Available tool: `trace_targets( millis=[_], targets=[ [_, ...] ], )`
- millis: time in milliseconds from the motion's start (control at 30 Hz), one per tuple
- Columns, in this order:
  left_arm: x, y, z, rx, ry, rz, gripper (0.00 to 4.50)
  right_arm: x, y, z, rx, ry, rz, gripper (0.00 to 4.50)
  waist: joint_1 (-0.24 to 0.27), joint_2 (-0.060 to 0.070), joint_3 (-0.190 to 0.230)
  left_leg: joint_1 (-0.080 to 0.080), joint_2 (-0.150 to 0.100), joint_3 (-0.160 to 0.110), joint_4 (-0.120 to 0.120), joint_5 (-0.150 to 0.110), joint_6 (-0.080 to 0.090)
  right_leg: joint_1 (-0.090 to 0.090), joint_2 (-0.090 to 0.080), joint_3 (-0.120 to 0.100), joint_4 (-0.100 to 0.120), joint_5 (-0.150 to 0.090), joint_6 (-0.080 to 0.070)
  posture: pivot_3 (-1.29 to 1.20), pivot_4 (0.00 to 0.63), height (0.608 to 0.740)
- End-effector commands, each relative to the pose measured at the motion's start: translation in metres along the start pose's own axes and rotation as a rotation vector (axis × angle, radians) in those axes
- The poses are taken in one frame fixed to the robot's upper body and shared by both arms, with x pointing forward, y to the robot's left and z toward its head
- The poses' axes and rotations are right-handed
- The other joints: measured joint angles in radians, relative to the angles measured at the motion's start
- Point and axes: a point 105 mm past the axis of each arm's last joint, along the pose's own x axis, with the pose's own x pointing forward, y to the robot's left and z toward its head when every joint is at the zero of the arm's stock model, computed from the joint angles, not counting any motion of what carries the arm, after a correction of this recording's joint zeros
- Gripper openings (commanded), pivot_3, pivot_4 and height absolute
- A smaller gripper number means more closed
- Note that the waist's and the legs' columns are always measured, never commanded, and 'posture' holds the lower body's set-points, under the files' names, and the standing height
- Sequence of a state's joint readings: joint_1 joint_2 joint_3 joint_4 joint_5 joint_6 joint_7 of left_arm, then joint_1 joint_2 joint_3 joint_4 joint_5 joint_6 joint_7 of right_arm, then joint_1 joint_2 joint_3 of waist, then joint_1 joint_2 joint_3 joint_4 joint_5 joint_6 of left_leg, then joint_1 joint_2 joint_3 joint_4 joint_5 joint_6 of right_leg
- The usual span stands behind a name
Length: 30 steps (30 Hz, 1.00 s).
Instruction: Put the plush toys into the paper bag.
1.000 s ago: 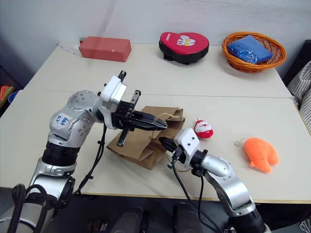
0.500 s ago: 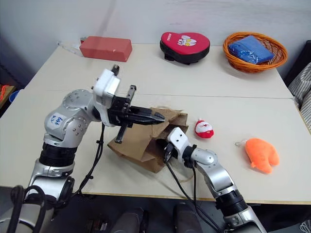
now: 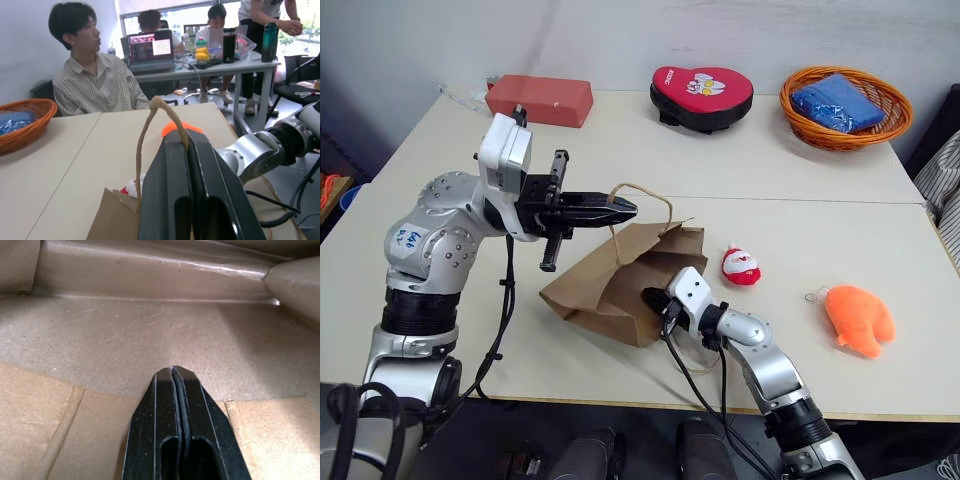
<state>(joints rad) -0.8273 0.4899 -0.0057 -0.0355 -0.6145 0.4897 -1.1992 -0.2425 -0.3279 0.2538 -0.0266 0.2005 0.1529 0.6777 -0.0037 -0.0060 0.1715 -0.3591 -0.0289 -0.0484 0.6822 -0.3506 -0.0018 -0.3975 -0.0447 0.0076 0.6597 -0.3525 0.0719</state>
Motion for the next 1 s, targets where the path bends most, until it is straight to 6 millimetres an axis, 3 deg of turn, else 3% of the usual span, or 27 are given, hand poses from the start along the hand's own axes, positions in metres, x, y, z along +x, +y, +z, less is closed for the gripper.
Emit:
trace_targets(
  millis=[33, 100, 267, 467, 600, 667, 700, 867, 1000],
  targets=[
    [0.004, -0.007, 0.008, 0.058, -0.003, -0.035, 0.00, -0.010, 0.014, 0.041, 0.100, -0.206, 0.103, 0.19, 0.000, 0.000, 0.000, 0.000, 0.000, 0.000, 0.000, 0.000, 0.000, 0.000, 0.000, 0.000, 0.000, 0.000, 0.000, 0.00, 0.150, 0.740],
    [0.006, -0.009, 0.004, 0.050, -0.006, -0.045, 0.00, -0.019, 0.015, 0.050, 0.064, -0.224, 0.128, 0.65, 0.000, 0.000, 0.000, 0.000, 0.000, 0.000, 0.000, 0.000, 0.000, 0.000, 0.000, 0.000, 0.000, 0.000, 0.000, 0.00, 0.150, 0.740],
    [0.011, -0.013, 0.000, 0.030, -0.015, -0.074, 0.00, -0.053, 0.009, 0.063, 0.022, -0.225, 0.114, 2.30, 0.005, 0.000, 0.000, -0.001, 0.000, 0.000, 0.000, 0.000, 0.000, 0.000, 0.000, 0.000, -0.001, 0.000, 0.000, 0.00, 0.150, 0.740],
    [0.014, -0.019, -0.004, 0.013, -0.014, -0.114, 0.00, -0.124, -0.004, 0.079, -0.020, -0.242, -0.060, 4.46, 0.007, 0.000, 0.000, -0.003, 0.000, -0.001, -0.001, 0.000, 0.000, 0.000, 0.000, -0.001, -0.001, 0.000, 0.001, 0.00, 0.150, 0.740],
    [0.014, -0.021, -0.006, 0.003, -0.019, -0.134, 0.00, -0.175, -0.011, 0.076, -0.066, -0.189, -0.242, 4.46, 0.007, 0.000, 0.000, -0.002, 0.000, -0.001, -0.001, 0.000, 0.000, 0.000, 0.000, -0.001, -0.001, 0.000, 0.001, 0.00, 0.150, 0.740],
    [0.016, -0.022, -0.007, -0.004, -0.024, -0.143, 0.00, -0.213, -0.012, 0.062, -0.081, -0.112, -0.399, 4.46, 0.009, 0.000, 0.000, -0.002, 0.000, -0.001, -0.001, 0.000, 0.001, 0.001, 0.000, 0.000, -0.001, 0.000, 0.001, 0.00, 0.150, 0.740],
    [0.017, -0.022, -0.008, -0.012, -0.031, -0.147, 0.00, -0.237, -0.007, 0.048, -0.081, -0.050, -0.482, 4.46, 0.014, 0.000, 0.000, -0.002, 0.000, -0.001, -0.001, -0.001, 0.001, 0.001, 0.000, 0.000, -0.001, 0.000, 0.001, 0.00, 0.150, 0.740],
    [0.016, -0.023, -0.012, -0.037, -0.033, -0.149, 0.00, -0.312, 0.022, -0.001, -0.023, 0.141, -0.753, 4.46, 0.025, 0.001, 0.000, 0.000, 0.000, 0.001, -0.003, -0.002, 0.002, 0.003, 0.000, 0.002, -0.004, 0.000, 0.001, 0.00, 0.150, 0.740],
    [0.014, -0.023, -0.015, -0.050, -0.023, -0.139, 0.00, -0.349, 0.041, -0.023, 0.015, 0.212, -0.916, 4.46, 0.014, 0.001, 0.001, 0.007, 0.000, 0.003, -0.009, -0.002, 0.004, 0.007, 0.000, 0.005, -0.006, 0.000, 0.001, 0.00, 0.150, 0.740]
  ],
)
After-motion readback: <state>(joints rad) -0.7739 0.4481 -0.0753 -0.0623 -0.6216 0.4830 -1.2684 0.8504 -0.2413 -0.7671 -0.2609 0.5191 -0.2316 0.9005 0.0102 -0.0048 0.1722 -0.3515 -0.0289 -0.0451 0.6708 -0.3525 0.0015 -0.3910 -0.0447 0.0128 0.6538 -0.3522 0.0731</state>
